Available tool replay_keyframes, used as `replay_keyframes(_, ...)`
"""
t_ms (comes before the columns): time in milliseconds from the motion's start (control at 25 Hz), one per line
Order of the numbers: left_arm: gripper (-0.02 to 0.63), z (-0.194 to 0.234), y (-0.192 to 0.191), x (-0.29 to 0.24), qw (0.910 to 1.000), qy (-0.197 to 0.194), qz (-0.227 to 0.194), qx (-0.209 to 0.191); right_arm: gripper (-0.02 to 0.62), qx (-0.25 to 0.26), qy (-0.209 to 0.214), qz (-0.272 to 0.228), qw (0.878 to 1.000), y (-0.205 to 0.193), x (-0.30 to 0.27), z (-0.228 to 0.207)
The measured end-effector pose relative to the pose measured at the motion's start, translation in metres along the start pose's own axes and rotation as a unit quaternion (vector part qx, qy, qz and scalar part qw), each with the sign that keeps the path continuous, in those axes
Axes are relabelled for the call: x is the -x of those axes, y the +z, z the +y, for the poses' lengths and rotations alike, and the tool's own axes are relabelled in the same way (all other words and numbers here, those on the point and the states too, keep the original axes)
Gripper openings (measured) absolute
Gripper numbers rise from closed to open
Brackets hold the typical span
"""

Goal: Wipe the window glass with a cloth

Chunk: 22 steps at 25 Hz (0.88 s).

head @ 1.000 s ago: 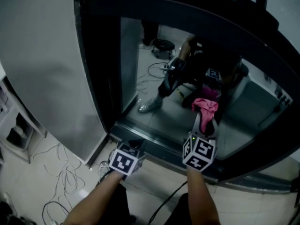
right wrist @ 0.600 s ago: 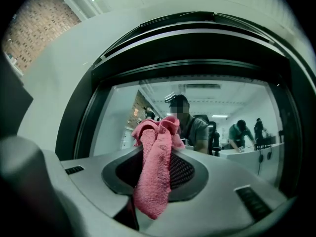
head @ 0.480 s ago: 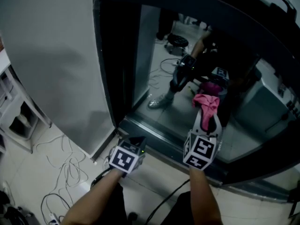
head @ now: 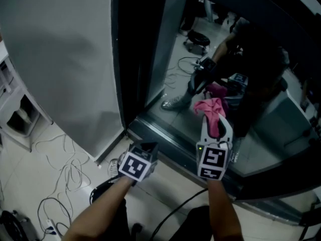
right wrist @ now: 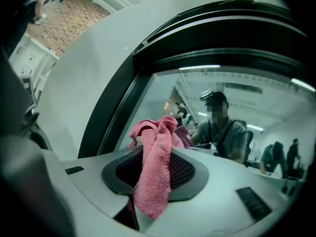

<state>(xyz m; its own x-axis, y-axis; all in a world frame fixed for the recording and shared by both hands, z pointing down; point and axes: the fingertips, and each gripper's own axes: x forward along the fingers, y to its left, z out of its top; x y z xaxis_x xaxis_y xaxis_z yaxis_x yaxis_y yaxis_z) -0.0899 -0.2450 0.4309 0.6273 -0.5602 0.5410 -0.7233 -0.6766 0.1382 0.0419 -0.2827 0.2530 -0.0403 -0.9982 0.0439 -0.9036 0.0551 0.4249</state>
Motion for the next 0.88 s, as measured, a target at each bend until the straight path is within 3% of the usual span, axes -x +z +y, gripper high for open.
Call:
replay_keyframes(280,0.005,0.002,-0.016,-0.025,0.9998,-0.006,0.007,0.018,0.120,0.068,0.074,0.035,0.994,-0.039,-0.006,0.031)
replay_keyframes(880,0.005,0.000,-0.073,-0.072,0.9961,-0.009,0.079,0.038,0.120,0.053,0.184,0.132,0.973,-0.166,-0.023,0.101)
